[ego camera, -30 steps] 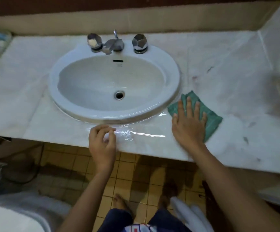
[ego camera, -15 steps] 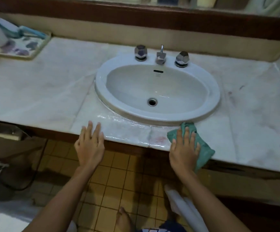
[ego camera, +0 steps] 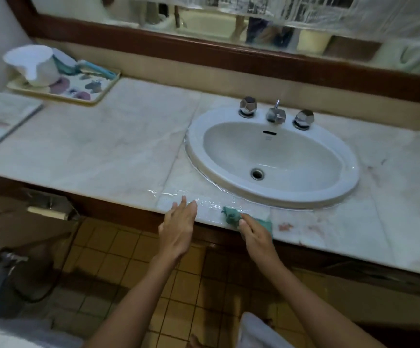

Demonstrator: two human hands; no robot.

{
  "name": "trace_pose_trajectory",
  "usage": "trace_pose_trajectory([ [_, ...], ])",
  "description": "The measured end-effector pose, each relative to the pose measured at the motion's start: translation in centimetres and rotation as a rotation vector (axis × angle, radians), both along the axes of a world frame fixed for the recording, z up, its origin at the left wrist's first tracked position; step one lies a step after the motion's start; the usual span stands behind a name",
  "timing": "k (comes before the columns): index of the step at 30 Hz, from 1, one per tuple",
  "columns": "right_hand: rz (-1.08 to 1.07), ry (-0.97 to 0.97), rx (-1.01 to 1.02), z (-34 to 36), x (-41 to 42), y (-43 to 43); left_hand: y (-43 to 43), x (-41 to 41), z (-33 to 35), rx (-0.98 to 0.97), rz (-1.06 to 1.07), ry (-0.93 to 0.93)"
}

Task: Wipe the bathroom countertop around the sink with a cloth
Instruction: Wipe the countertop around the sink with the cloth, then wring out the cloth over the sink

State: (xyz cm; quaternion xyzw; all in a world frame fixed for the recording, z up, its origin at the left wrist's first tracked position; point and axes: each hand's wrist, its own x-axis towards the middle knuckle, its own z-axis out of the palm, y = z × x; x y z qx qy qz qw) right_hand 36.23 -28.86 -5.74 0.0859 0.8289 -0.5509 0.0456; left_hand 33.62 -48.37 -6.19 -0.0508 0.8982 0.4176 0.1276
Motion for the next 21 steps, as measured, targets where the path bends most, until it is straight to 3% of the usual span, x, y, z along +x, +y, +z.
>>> trace_pose_trajectory([
  [3, -0.115, -0.124, -0.456, 2.9, -1.1, 0.2, -1.0, -0.1, 0.6, 0.108, 0.071, 0.008],
  [6, -0.193, -0.296, -0.843, 5.3, -2.8, 1.6, -1.3, 0.4, 1.2, -0.006, -0.086, 0.300],
  [9, -0.150, -0.475, -1.005, 7.4, -4.7, 3.3, 0.1, 0.0, 2.9, -0.206, -0.463, 0.697],
  [12, 0.038, -0.632, -1.186, 9.4, -6.4, 4.7, 2.8, -2.4, 4.5, -0.387, -0.757, 0.938],
  [15, 0.146, -0.735, -1.373, 10.8, -8.1, 5.9, 5.4, -5.8, 6.0, -0.443, -0.842, 1.047],
  [21, 0.243, -0.777, -1.467, 12.5, -11.2, 9.8, 9.7, -11.8, 7.7, -0.561, -0.814, 1.285],
])
